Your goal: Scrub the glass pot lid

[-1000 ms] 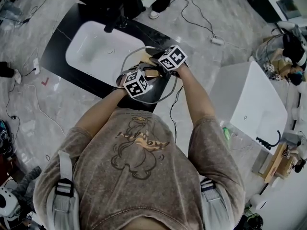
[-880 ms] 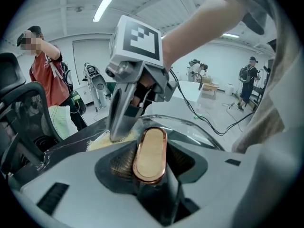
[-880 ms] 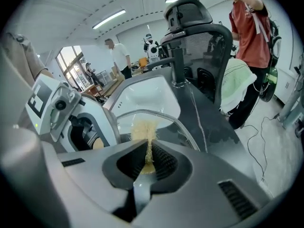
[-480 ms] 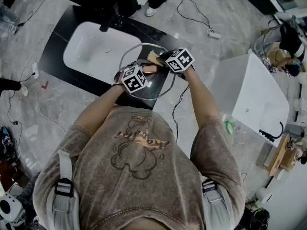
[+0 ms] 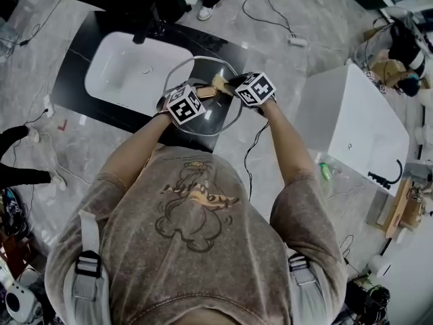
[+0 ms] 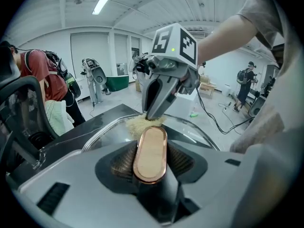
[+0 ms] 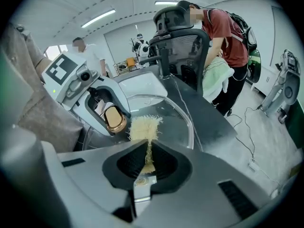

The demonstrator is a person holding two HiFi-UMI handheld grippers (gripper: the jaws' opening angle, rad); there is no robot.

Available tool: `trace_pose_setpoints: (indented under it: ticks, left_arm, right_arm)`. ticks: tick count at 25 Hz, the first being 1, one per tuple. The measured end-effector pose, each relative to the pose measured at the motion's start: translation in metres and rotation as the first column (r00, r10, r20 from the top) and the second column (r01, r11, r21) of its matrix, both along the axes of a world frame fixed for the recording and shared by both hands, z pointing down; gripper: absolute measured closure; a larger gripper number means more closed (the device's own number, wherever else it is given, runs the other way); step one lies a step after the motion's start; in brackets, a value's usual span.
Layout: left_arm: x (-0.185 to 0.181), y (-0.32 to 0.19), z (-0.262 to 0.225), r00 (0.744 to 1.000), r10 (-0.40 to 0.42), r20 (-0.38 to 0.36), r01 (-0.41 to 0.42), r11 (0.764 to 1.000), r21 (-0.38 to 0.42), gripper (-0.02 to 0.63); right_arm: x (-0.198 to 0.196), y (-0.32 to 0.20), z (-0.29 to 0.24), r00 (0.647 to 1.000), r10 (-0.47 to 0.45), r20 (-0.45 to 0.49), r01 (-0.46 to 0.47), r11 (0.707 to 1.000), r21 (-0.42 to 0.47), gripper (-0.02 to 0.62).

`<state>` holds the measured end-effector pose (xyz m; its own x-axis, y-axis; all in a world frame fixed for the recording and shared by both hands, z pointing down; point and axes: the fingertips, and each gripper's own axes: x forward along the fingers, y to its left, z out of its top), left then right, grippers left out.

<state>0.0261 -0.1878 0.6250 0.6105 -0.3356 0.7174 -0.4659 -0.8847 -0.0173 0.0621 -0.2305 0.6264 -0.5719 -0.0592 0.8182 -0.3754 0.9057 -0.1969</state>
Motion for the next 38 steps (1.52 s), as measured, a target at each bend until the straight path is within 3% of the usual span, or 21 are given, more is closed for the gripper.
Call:
trace_pose_setpoints:
  ticks: [15,24,30,35,38]
  left_arm:
    - [0.002,0.001,0.000,1.000,0.010,0.014,-0.009,1.000,-0.029,0.410]
    - [0.000,0.001,0.003,1.000,0.010,0.021,-0.009,0.998,-0.057,0.410]
    - [0.000,-0.001,0.003,0.999,0.024,0.047,-0.019,0.994,-0.105,0.410]
    - [0.000,0.002,0.000,0.998,0.034,0.056,-0.026,0.991,-0.129,0.411]
    - [0.004,-0.001,-0.004,0.999,0.039,0.036,-0.034,0.992,-0.123,0.412]
  right_arm:
    - [0.024,0.052,0.002,0.983,0.181,0.036,-0.178,0.982,-0.068,0.558]
    - [0.013,0.078,-0.001,0.947,0.317,0.046,-0.312,0.947,-0.080,0.560]
    - [0.008,0.084,0.002,0.915,0.403,0.004,-0.403,0.915,-0.031,0.560]
    - [0.002,0.094,-0.002,0.892,0.451,0.009,-0.450,0.891,-0.069,0.560]
    - [-0.004,0.101,-0.002,0.894,0.448,0.009,-0.445,0.890,-0.096,0.560]
